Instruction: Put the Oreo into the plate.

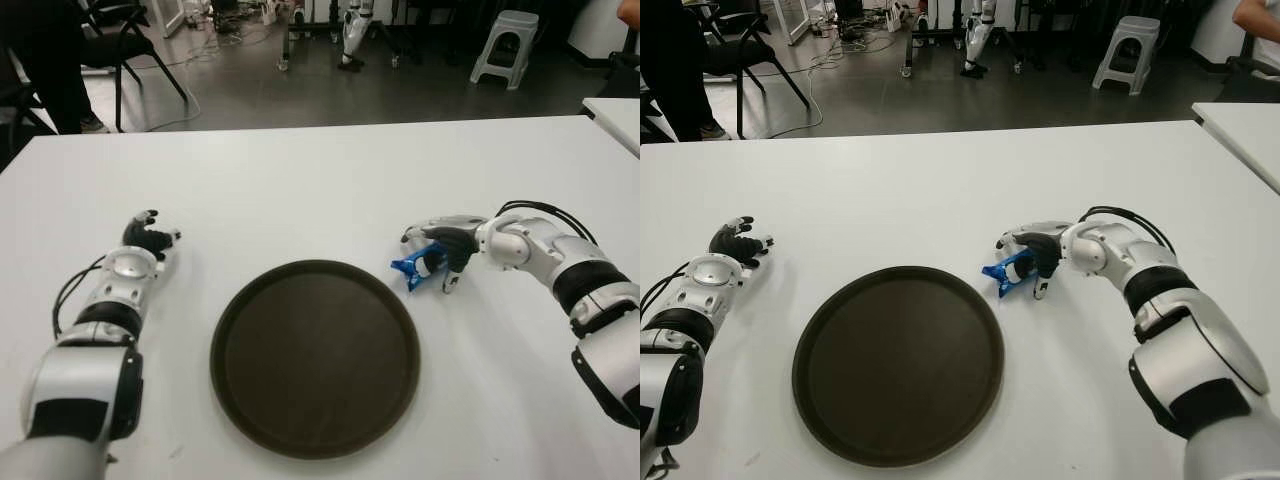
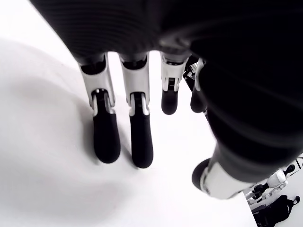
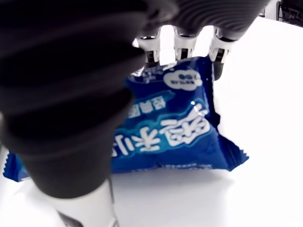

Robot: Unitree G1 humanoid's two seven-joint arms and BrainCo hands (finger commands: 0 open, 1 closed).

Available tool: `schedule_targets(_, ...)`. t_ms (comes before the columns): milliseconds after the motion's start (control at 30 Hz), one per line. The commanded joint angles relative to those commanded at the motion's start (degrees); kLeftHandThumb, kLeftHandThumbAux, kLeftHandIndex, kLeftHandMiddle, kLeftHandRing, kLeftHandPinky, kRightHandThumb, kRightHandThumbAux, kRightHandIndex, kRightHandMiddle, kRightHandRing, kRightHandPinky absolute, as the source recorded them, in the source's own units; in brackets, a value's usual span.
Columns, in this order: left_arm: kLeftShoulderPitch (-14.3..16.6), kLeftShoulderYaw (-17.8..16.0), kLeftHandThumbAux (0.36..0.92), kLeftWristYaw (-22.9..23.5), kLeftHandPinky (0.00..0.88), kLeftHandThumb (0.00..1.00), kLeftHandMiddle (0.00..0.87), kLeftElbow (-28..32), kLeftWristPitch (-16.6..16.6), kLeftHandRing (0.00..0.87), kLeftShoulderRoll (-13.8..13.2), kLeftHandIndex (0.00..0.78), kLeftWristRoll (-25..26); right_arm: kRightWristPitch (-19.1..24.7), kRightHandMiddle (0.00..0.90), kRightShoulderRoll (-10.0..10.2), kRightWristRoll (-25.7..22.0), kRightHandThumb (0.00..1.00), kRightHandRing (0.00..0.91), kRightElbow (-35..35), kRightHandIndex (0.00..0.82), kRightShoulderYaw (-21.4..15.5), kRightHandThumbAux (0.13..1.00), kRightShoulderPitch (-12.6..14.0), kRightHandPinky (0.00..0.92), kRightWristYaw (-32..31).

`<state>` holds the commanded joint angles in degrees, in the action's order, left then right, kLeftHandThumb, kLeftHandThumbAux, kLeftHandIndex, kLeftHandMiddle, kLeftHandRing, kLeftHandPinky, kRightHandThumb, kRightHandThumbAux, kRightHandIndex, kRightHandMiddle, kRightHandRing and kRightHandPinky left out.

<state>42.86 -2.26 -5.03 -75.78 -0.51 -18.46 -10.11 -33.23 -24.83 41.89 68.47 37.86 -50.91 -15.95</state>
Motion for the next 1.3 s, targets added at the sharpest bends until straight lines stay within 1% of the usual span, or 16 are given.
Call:
schedule_targets(67,-0.01,-0.03,0.779,-0.07,0.152,0.211,0.102,0.00,-0.01,0.131,0.00,0.081,0.01,0.02,0.069,-0.05,0.20,0.000,0.060,-0.02,0.052,0.23,0.918,-0.10,0.087,0.30)
schedule_targets(200,0.04,-0.03,0.781,-0.15,0.149,0.224,0.108,0.00,0.06,0.135,0.05,0.091,-0.02,-0.58,0.111,-0.39,1.60,0.005,0.110,-0.01,0.092,1.32,0.942,-0.17,0.161,3.13)
schedule_targets(300,0.08,-0.15,0.778,-0.05,0.133,0.222,0.107,-0.01,0.18,0.131,0.07,0.090,0.11,-1.10,0.145,-0.76,3.50,0.069,0.148,-0.23,0.132,2.54,0.957,-0.08,0.205,7.29)
schedule_targets(333,0.09,-0.38,0.777,-0.01,0.130,0.231,0.106,0.00,0.21,0.129,0.10,0.091,0.35,-1.03,0.158,-0.92,4.30,0.110,0.163,-0.50,0.148,2.84,0.957,0.18,0.222,9.90)
schedule_targets(367,0.10,-0.54,0.774,0.01,0.139,0.247,0.107,0.00,0.24,0.130,0.13,0.097,0.51,-0.99,0.188,-1.02,4.87,0.180,0.196,-0.64,0.191,3.06,0.952,0.34,0.261,11.79)
schedule_targets(467,0.09,-0.71,0.769,-0.04,0.148,0.264,0.109,0.02,0.26,0.133,0.16,0.104,0.62,-0.38,0.232,-0.97,5.61,0.292,0.242,-0.57,0.255,3.22,0.944,0.69,0.316,15.36)
schedule_targets(533,0.09,-0.60,0.765,-0.06,0.142,0.256,0.107,0.03,0.28,0.131,0.15,0.100,0.43,0.39,0.275,-0.80,5.71,0.488,0.290,-0.39,0.330,3.16,0.844,0.88,0.362,16.81)
schedule_targets(567,0.10,-0.54,0.763,-0.05,0.135,0.245,0.104,0.04,0.28,0.128,0.14,0.097,0.35,0.72,0.306,-0.72,5.76,0.564,0.325,-0.31,0.360,3.13,0.806,0.94,0.396,17.27)
schedule_targets(633,0.13,-0.38,0.763,-0.05,0.127,0.227,0.100,0.04,0.38,0.124,0.14,0.093,0.16,1.57,0.339,-0.49,5.75,0.629,0.364,-0.22,0.386,2.95,0.772,1.06,0.420,17.73)
schedule_targets(800,0.11,-0.20,0.764,-0.22,0.128,0.198,0.098,0.06,0.47,0.122,0.13,0.089,-0.04,3.16,0.369,-0.24,5.21,0.687,0.387,-0.61,0.410,2.39,0.742,1.31,0.377,17.22)
schedule_targets(933,0.07,-0.23,0.767,-0.13,0.150,0.209,0.098,0.04,0.35,0.127,0.10,0.096,0.04,3.82,0.379,-0.33,4.51,0.695,0.381,-1.56,0.413,1.70,0.738,1.39,0.281,15.93)
schedule_targets(1033,0.04,-0.26,0.770,-0.05,0.147,0.213,0.090,0.01,0.27,0.120,0.07,0.092,0.10,4.43,0.442,-0.24,4.13,0.697,0.436,-1.97,0.416,1.10,0.736,1.81,0.356,15.93)
schedule_targets(1133,0.06,-0.10,0.771,-0.14,0.145,0.202,0.087,-0.01,0.36,0.117,0.05,0.083,-0.07,4.76,0.487,-0.29,4.05,0.699,0.487,-2.45,0.418,0.76,0.733,2.11,0.401,15.96)
schedule_targets(1167,0.08,0.00,0.771,-0.19,0.147,0.196,0.089,-0.02,0.43,0.120,0.03,0.079,-0.18,4.89,0.530,-0.36,4.11,0.701,0.537,-2.66,0.420,0.69,0.732,2.23,0.470,16.07)
schedule_targets(1233,0.05,0.11,0.771,-0.22,0.146,0.190,0.092,-0.03,0.44,0.122,0.00,0.076,-0.26,5.13,0.584,-0.46,4.23,0.703,0.593,-3.04,0.423,0.60,0.730,2.46,0.543,16.23)
schedule_targets(1300,0.00,0.13,0.771,-0.19,0.139,0.187,0.093,-0.02,0.38,0.122,-0.03,0.074,-0.22,5.30,0.616,-0.50,4.34,0.704,0.624,-3.33,0.425,0.49,0.728,2.64,0.577,16.23)
